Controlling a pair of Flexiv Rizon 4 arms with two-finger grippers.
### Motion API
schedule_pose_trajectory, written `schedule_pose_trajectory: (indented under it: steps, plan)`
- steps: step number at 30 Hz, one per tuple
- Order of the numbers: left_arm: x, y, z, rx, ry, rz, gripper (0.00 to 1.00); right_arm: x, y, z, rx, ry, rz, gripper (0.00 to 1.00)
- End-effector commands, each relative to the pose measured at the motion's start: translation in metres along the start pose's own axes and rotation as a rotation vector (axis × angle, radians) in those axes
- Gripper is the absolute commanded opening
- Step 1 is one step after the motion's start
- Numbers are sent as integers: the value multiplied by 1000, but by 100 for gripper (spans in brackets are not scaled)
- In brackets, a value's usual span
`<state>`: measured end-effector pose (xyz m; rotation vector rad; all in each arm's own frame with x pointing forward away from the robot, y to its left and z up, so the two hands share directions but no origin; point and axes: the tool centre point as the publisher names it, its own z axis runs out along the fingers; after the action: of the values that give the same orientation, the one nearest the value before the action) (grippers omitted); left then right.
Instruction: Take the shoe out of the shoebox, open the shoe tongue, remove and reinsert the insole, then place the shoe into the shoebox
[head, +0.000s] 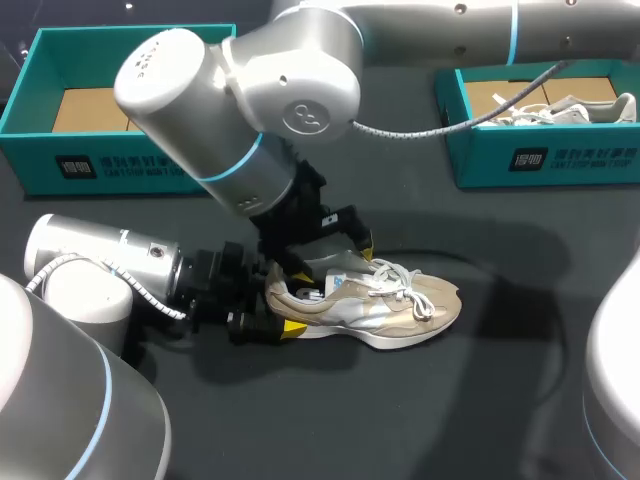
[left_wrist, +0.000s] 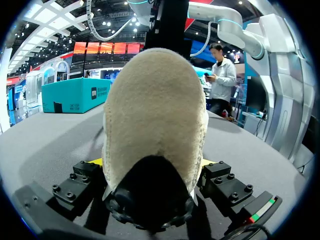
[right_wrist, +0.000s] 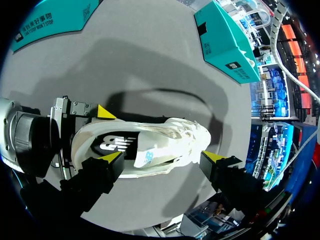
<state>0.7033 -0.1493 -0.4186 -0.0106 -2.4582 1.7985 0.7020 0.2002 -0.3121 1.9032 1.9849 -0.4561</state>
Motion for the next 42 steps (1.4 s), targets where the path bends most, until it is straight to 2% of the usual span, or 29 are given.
schedule_pose_trajectory:
  steps: [1,23,35,42]
  plan:
    - [3,3,-2,0,-3,0,0,5,-5,4,-9,-32,207,100]
    - [3,3,-2,0,-3,0,0,4,-2,25,-59,-63,222,100]
    - [3,3,-2,0,-3,0,0,-13,-3,43,-54,-60,251,100]
    - [3,3,-2,0,-3,0,0,-26,-4,37,-43,-73,269,100]
